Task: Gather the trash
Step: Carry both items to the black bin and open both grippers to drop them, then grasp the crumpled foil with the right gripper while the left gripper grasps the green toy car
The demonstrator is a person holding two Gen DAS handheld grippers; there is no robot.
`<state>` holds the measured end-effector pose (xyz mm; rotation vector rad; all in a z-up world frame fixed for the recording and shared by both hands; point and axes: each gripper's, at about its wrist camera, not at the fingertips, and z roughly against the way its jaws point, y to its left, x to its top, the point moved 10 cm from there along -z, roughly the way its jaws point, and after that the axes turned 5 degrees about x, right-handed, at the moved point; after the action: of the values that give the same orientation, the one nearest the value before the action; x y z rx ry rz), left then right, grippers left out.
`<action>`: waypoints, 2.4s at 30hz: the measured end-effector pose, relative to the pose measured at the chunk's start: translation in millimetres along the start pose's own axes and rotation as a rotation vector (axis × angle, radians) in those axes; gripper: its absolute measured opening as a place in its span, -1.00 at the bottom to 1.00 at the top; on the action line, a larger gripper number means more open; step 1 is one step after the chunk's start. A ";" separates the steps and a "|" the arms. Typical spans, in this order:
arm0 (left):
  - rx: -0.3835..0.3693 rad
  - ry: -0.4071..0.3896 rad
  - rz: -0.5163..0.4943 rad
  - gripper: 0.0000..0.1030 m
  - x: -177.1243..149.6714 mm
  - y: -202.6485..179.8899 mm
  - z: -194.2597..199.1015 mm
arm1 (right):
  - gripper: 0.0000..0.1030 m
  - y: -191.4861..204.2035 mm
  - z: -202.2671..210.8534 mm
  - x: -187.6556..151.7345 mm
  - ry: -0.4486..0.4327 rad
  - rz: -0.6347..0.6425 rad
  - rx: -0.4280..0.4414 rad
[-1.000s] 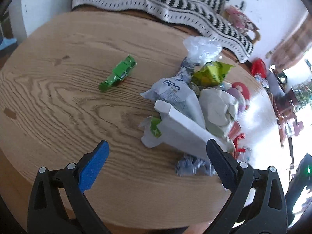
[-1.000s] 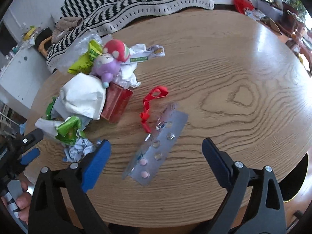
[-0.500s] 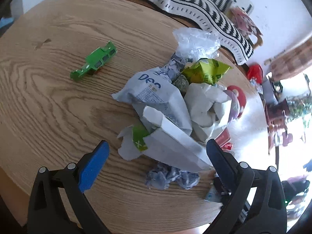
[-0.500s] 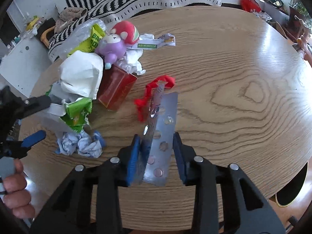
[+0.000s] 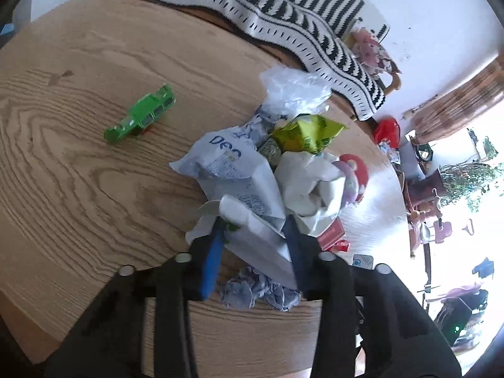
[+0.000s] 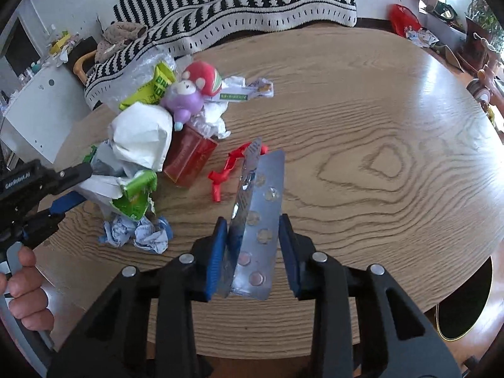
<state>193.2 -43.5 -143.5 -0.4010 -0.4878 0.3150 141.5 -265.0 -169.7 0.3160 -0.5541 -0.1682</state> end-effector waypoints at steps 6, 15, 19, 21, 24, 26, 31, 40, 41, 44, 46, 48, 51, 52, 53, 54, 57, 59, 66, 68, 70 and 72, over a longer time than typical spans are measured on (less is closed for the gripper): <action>-0.024 -0.081 -0.036 -0.55 9.0 -12.0 30.9 | -0.34 -10.0 19.0 8.7 -0.050 -0.005 0.017; -0.034 -0.357 -0.240 -0.56 22.9 -64.9 107.3 | -0.35 -39.6 68.7 19.6 -0.173 0.039 -0.023; -0.071 -0.409 -0.394 -0.56 -7.2 -112.4 124.0 | -0.34 -72.2 97.6 20.8 -0.228 0.041 -0.074; -0.098 -0.405 -0.491 -0.56 -31.1 -149.3 119.4 | -0.34 -98.9 114.9 18.4 -0.249 0.019 -0.101; -0.153 -0.366 -0.587 -0.56 -66.7 -193.3 105.8 | -0.34 -140.4 143.7 11.4 -0.279 -0.024 -0.139; -0.202 -0.323 -0.654 -0.56 -98.1 -226.8 91.5 | -0.34 -171.4 166.0 2.7 -0.304 -0.061 -0.168; -0.280 -0.217 -0.817 -0.56 -183.7 -291.2 54.8 | -0.34 -271.1 214.3 -32.4 -0.332 -0.209 -0.236; -0.399 0.094 -0.991 -0.56 -357.2 -380.3 -54.4 | -0.34 -415.4 215.5 -117.5 -0.192 -0.457 -0.291; -0.398 0.117 -1.010 -0.56 -370.1 -384.7 -66.5 | -0.34 -425.3 210.0 -125.0 -0.166 -0.472 -0.292; -0.368 0.173 -1.054 -0.56 -401.1 -394.9 -103.5 | -0.34 -447.9 193.0 -144.2 -0.091 -0.497 -0.294; -0.355 0.203 -1.064 -0.56 -412.1 -396.9 -123.1 | -0.34 -455.8 185.0 -151.6 -0.061 -0.504 -0.288; -0.344 0.222 -1.076 -0.55 -420.6 -397.1 -136.3 | -0.34 -460.5 179.2 -154.3 -0.044 -0.511 -0.281; -0.329 0.237 -1.087 -0.55 -431.2 -401.2 -150.4 | -0.34 -469.6 176.3 -157.1 -0.037 -0.517 -0.272; -0.329 0.241 -1.087 -0.55 -433.8 -402.3 -152.4 | -0.34 -468.2 176.8 -156.7 -0.036 -0.518 -0.271; -0.325 0.242 -1.091 -0.55 -436.0 -402.4 -154.7 | -0.34 -469.5 176.6 -156.3 -0.035 -0.517 -0.270; -0.322 0.242 -1.095 -0.55 -438.4 -404.0 -156.5 | -0.34 -470.1 177.1 -155.3 -0.035 -0.516 -0.271; -0.320 0.251 -1.103 -0.53 -443.0 -404.3 -158.9 | -0.33 -464.1 179.9 -154.0 -0.039 -0.516 -0.275; -0.317 0.254 -1.113 -0.40 -445.0 -398.2 -158.6 | -0.23 -466.6 183.4 -152.9 -0.048 -0.523 -0.285; -0.346 0.239 -1.080 0.38 -434.0 -397.4 -150.3 | 0.35 -468.1 194.9 -142.0 -0.104 -0.552 -0.294; -0.357 0.228 -1.068 0.55 -426.5 -397.1 -141.2 | 0.38 -460.5 200.0 -131.0 -0.133 -0.544 -0.290; -0.365 0.189 -1.077 0.69 -413.1 -395.5 -124.9 | 0.46 -447.8 205.0 -118.1 -0.165 -0.522 -0.290; -0.366 0.119 -1.091 0.80 -391.3 -392.0 -102.6 | 0.56 -425.0 211.5 -98.9 -0.207 -0.474 -0.290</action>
<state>-5.9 -566.9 -204.9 -0.4482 -0.5808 -0.8591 -86.2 -692.5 -191.9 0.1422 -0.6433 -0.7395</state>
